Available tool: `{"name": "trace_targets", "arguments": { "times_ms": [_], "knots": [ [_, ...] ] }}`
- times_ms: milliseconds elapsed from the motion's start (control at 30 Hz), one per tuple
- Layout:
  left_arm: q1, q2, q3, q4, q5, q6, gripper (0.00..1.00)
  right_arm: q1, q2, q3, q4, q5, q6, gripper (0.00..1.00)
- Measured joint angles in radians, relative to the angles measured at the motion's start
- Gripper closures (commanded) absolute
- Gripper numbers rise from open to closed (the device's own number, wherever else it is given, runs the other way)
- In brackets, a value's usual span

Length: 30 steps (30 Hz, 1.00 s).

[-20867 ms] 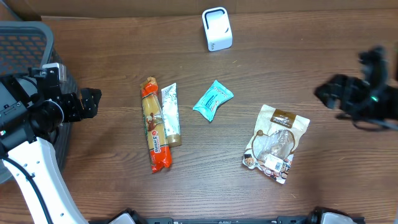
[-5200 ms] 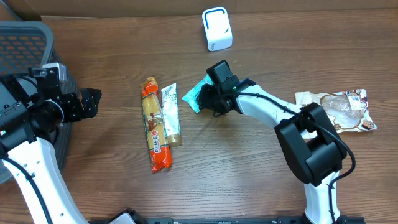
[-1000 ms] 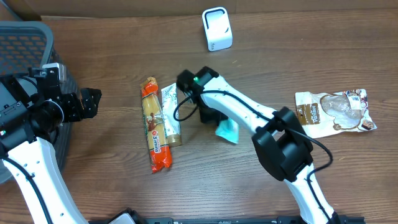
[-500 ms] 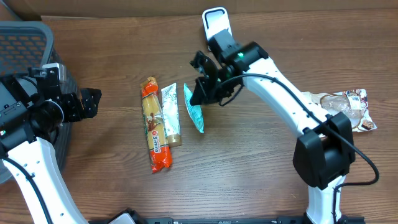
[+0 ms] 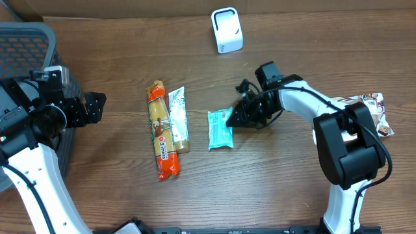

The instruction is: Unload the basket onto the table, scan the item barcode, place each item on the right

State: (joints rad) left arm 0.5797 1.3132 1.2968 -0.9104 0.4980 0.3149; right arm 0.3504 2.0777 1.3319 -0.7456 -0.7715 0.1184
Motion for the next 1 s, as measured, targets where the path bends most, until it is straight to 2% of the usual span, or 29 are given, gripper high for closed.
{"name": "trace_targets", "arguments": {
  "times_ms": [167,367,467,600,700,867,1000],
  "knots": [
    [0.000,0.000,0.000,0.000,0.000,0.000,0.00,-0.058,0.000,0.005,-0.014,0.040,0.011,0.59],
    [0.000,0.000,0.000,0.000,0.000,0.000,0.01,-0.177,-0.001,0.111,-0.182,0.035,-0.027,0.57],
    [0.000,0.000,0.000,0.000,0.000,0.000,0.00,-0.175,-0.018,0.157,-0.246,0.035,-0.053,0.59],
    [0.000,0.000,0.000,0.000,0.000,0.000,0.00,-0.089,-0.042,0.161,-0.274,0.034,-0.058,0.58],
    [0.000,0.000,0.000,0.000,0.000,0.000,0.00,0.030,-0.044,0.160,-0.241,0.049,-0.028,0.57],
    [0.000,0.000,0.000,0.000,0.000,0.000,0.01,0.220,-0.044,0.144,-0.148,0.172,0.090,0.51],
    [0.000,0.000,0.000,0.000,0.000,0.000,0.01,0.319,-0.044,0.128,-0.094,0.285,0.182,0.46]
  ]
}}
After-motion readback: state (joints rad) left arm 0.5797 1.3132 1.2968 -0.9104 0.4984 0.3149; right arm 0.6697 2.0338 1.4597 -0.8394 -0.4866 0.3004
